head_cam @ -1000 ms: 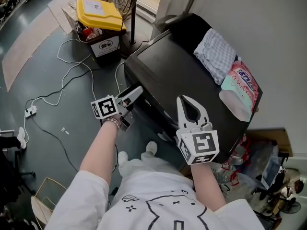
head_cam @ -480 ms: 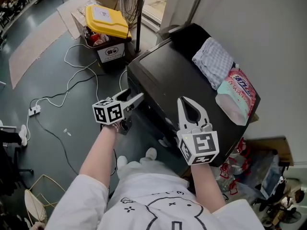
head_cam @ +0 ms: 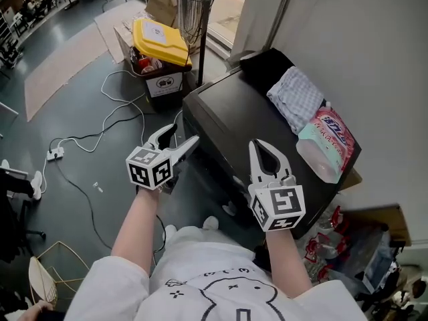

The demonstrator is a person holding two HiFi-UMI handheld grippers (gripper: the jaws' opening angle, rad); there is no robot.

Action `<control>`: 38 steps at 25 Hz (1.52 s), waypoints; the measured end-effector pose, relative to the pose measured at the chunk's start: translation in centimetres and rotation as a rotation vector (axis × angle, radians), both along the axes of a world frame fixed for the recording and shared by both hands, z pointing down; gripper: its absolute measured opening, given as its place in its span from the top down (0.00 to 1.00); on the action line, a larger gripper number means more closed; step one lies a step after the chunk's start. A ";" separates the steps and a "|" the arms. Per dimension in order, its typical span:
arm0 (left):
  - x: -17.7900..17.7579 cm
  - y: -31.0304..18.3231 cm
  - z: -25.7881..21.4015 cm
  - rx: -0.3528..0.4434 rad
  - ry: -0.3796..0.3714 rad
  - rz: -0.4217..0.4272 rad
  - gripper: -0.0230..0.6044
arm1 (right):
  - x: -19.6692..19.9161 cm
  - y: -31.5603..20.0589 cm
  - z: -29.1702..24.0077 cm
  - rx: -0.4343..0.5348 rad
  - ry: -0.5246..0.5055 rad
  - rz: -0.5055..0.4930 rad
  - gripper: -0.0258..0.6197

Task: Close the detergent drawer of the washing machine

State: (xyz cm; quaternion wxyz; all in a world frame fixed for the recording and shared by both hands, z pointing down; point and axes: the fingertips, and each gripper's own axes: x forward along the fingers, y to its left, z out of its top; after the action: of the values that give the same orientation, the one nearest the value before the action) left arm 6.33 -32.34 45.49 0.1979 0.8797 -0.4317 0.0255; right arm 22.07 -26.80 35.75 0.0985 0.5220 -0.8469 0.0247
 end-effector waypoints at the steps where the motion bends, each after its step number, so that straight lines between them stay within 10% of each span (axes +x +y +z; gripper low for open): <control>1: -0.2 0.2 -0.9 0.024 -0.006 -0.008 0.39 | 0.0 0.1 -0.3 0.007 -0.003 0.000 0.96; 4: -1.0 0.8 -3.4 0.101 -0.048 -0.045 0.48 | 0.0 0.3 -1.2 0.030 -0.005 0.006 0.96; 8: -2.4 1.8 -6.5 0.218 -0.148 -0.090 0.93 | -0.2 1.0 -2.2 0.055 0.000 0.027 0.96; 15: -4.3 3.4 -11.5 0.339 -0.235 -0.080 0.94 | -1.3 2.9 -4.7 0.106 0.019 0.091 0.96; 38: -9.6 13.3 -23.0 0.575 -0.200 0.013 0.94 | -7.2 13.9 -13.0 0.258 0.099 0.221 0.96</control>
State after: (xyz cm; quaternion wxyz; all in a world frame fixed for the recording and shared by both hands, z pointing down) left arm -3.23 -19.07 22.54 -0.1028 0.8956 -0.4327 -0.0101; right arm 14.83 -12.86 22.70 0.0692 0.6207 -0.7746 -0.0992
